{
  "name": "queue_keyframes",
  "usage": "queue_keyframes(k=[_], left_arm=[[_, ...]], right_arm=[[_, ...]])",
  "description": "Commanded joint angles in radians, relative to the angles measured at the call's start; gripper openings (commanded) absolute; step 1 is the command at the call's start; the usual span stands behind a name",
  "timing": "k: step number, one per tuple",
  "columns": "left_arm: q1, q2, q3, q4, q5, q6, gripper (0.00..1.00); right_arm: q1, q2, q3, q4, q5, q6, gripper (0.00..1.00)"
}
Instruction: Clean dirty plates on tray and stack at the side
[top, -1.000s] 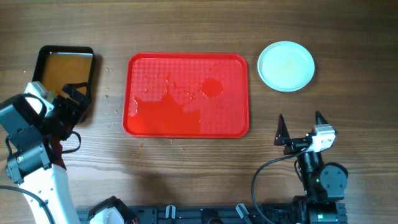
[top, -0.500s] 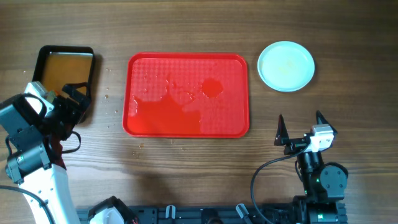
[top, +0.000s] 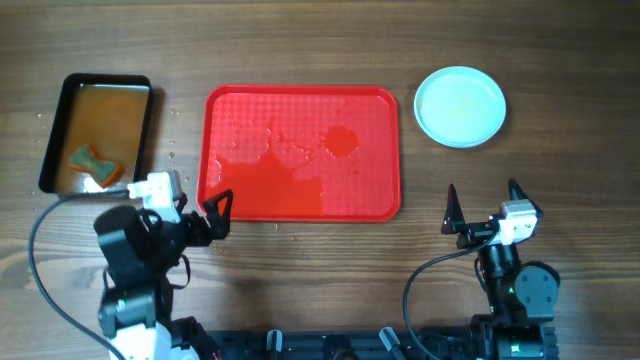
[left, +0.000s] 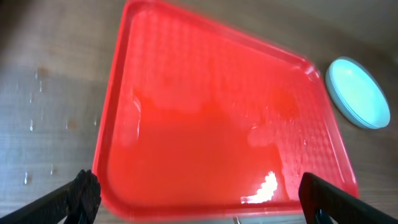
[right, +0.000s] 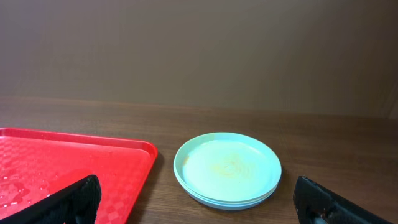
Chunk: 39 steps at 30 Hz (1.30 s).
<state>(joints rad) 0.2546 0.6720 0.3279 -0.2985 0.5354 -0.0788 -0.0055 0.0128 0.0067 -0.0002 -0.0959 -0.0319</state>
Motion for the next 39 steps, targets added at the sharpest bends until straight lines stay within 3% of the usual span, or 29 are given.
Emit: queue_keyframes(k=[1, 3, 7, 16, 22, 25, 27, 31, 36, 39], left_arm=[[-0.014, -0.109, -0.111, 0.074, 0.04, 0.034, 1.0], [-0.056, -0.184, -0.153, 0.075, 0.015, 0.032, 1.0], [-0.161, -0.296, -0.182, 0.078, -0.217, -0.145, 1.0], [-0.253, -0.482, -0.319, 0.241, -0.291, -0.146, 1.0], [-0.253, -0.632, -0.321, 0.244, -0.455, -0.151, 1.0], [-0.252, -0.669, -0.321, 0.304, -0.532, -0.229, 1.0], [-0.252, -0.669, -0.321, 0.359, -0.533, -0.227, 1.0], [-0.252, -0.669, -0.321, 0.22, -0.528, -0.212, 1.0], [-0.252, -0.669, -0.321, 0.219, -0.513, -0.035, 1.0], [-0.252, -0.669, -0.321, 0.219, -0.511, -0.029, 1.0]], right_arm=[[-0.005, -0.009, -0.001, 0.003, 0.01, -0.014, 1.0], [-0.005, -0.009, -0.001, 0.003, 0.01, -0.014, 1.0], [-0.005, -0.009, -0.001, 0.003, 0.01, -0.014, 1.0], [-0.005, -0.009, -0.001, 0.003, 0.01, -0.014, 1.0], [-0.005, -0.009, -0.001, 0.003, 0.01, -0.014, 1.0], [-0.005, -0.009, -0.001, 0.003, 0.01, -0.014, 1.0], [-0.005, -0.009, -0.001, 0.003, 0.01, -0.014, 1.0], [-0.005, -0.009, -0.001, 0.003, 0.01, -0.014, 1.0], [-0.005, -0.009, -0.001, 0.003, 0.01, -0.014, 1.0], [-0.005, -0.009, -0.001, 0.003, 0.01, -0.014, 1.0]])
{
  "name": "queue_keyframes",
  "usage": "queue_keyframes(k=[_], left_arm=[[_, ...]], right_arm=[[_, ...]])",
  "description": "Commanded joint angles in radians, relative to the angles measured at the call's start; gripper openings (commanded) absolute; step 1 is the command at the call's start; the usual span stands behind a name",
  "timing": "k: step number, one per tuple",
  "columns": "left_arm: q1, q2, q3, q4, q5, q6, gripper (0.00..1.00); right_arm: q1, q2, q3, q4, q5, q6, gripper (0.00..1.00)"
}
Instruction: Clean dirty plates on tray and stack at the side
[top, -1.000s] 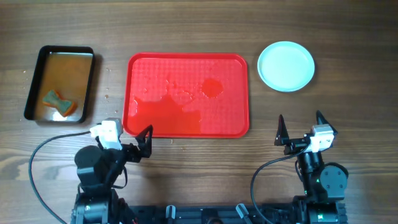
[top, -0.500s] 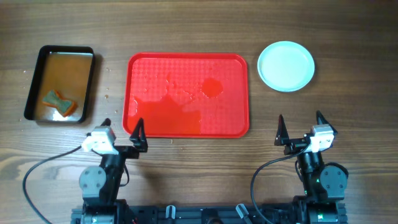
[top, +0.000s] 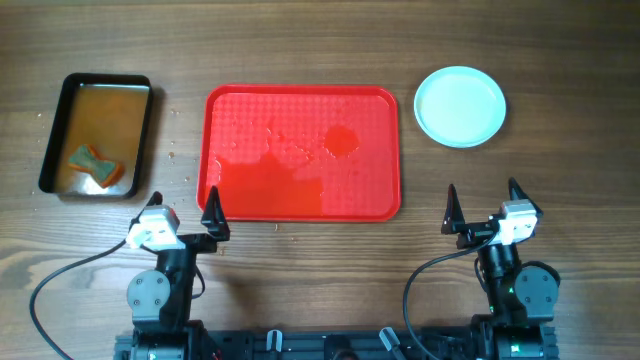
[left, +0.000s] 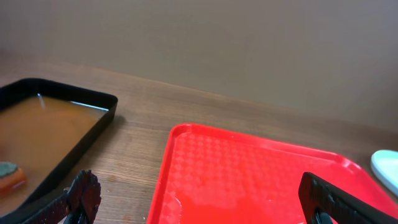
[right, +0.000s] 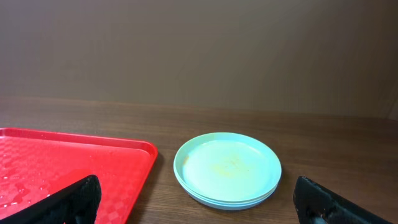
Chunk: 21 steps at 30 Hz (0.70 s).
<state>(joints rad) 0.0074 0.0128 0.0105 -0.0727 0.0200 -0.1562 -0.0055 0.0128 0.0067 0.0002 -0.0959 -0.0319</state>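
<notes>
The red tray (top: 300, 150) lies mid-table, wet and with no plate on it; it also shows in the left wrist view as the tray (left: 249, 174). A stack of pale blue-green plates (top: 460, 105) sits on the wood to its right, and the top plate (right: 227, 168) carries a faint yellowish smear. My left gripper (top: 185, 212) is open and empty at the tray's front left corner; in the wrist view this gripper (left: 202, 205) points level across the table. My right gripper (top: 482, 205) is open and empty in front of the plates, about a hand's width short of them.
A black pan (top: 105, 78) of brownish water stands at the far left with an orange and green sponge (top: 97, 165) in it. Water drops dot the wood between pan and tray. Cables loop along the table's front edge.
My left arm has drawn back from a tilted-down pose at the tray's left front corner to an upright pose at the front edge, gripper level. The right arm, tray and plates have not moved.
</notes>
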Motion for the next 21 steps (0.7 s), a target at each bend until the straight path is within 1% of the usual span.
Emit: queue_keyframes(k=[1, 4, 6, 10, 12, 21], left_arm=[[-0.005, -0.01, -0.004, -0.007, 0.005, 0.048, 1.0], [-0.005, -0.01, -0.004, -0.007, 0.005, 0.052, 1.0], [-0.005, -0.01, -0.004, -0.007, 0.005, 0.113, 1.0], [-0.005, -0.01, -0.004, -0.007, 0.002, 0.128, 1.0], [-0.005, -0.01, -0.004, -0.007, -0.002, 0.177, 1.0], [-0.005, -0.009, -0.004, -0.003, -0.003, 0.175, 1.0]], right_arm=[[-0.005, -0.009, -0.001, 0.002, 0.01, -0.014, 1.0], [-0.005, -0.009, -0.001, 0.003, 0.01, -0.014, 1.0], [-0.005, -0.009, -0.001, 0.002, 0.01, -0.014, 1.0], [-0.005, -0.009, -0.001, 0.002, 0.01, -0.014, 1.0], [-0.005, -0.009, -0.001, 0.002, 0.01, -0.014, 1.0], [-0.005, -0.009, -0.001, 0.002, 0.01, -0.014, 1.0]])
